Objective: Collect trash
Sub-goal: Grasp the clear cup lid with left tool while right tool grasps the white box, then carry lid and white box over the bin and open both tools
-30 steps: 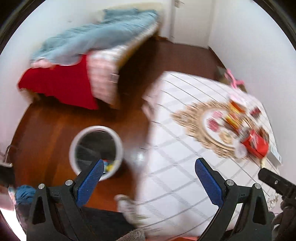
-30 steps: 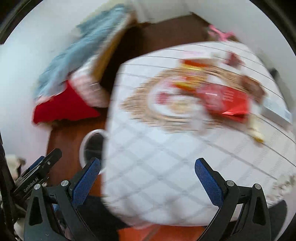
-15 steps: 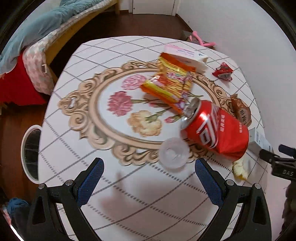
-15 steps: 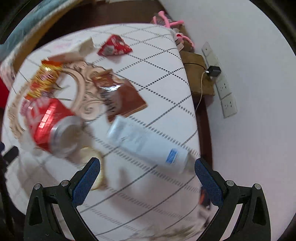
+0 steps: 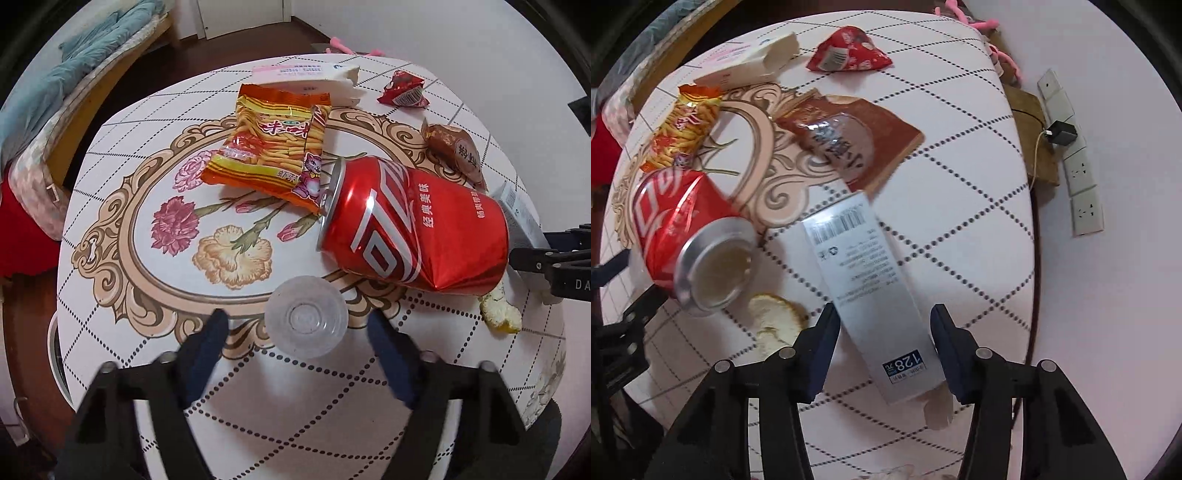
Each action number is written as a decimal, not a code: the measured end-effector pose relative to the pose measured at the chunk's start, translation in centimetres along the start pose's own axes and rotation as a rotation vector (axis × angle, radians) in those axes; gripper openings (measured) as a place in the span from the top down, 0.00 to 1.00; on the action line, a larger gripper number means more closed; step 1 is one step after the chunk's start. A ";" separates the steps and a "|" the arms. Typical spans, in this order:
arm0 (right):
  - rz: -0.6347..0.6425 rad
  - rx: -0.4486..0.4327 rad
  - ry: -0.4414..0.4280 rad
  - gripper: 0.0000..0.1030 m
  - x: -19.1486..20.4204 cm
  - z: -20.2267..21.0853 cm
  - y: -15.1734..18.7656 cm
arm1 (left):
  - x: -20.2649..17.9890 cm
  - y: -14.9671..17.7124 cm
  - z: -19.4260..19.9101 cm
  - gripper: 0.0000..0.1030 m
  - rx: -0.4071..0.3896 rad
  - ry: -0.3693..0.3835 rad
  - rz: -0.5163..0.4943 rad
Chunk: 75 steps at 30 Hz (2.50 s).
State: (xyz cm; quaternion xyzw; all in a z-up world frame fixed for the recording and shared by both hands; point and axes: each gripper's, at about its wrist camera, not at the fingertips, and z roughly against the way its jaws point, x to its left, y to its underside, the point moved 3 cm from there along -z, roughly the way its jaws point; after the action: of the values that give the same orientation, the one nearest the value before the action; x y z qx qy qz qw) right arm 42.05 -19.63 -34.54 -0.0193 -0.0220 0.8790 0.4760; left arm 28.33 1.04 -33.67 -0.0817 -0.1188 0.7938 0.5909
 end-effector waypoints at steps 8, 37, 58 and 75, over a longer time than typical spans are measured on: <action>-0.068 -0.043 0.004 0.58 0.9 0.2 0.9 | 0.6 0.1 0.3 0.65 -0.029 -0.021 0.007; 0.118 -0.372 -0.369 0.62 32.5 15.8 5.0 | 22.2 7.3 20.9 0.65 -0.363 -0.197 0.272; 0.317 0.008 -0.358 0.62 62.2 -5.4 0.1 | 45.8 19.0 6.1 0.65 -0.064 -0.253 0.632; 0.343 0.040 -0.308 0.31 65.5 -12.0 -3.2 | 49.8 21.0 0.5 0.18 0.040 -0.137 0.780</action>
State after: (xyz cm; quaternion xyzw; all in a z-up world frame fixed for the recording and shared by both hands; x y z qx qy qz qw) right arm 9.61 37.21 -47.19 0.1209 -0.0735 0.9399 0.3108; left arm -5.49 42.89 -38.63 -0.0560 -0.1027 0.9644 0.2372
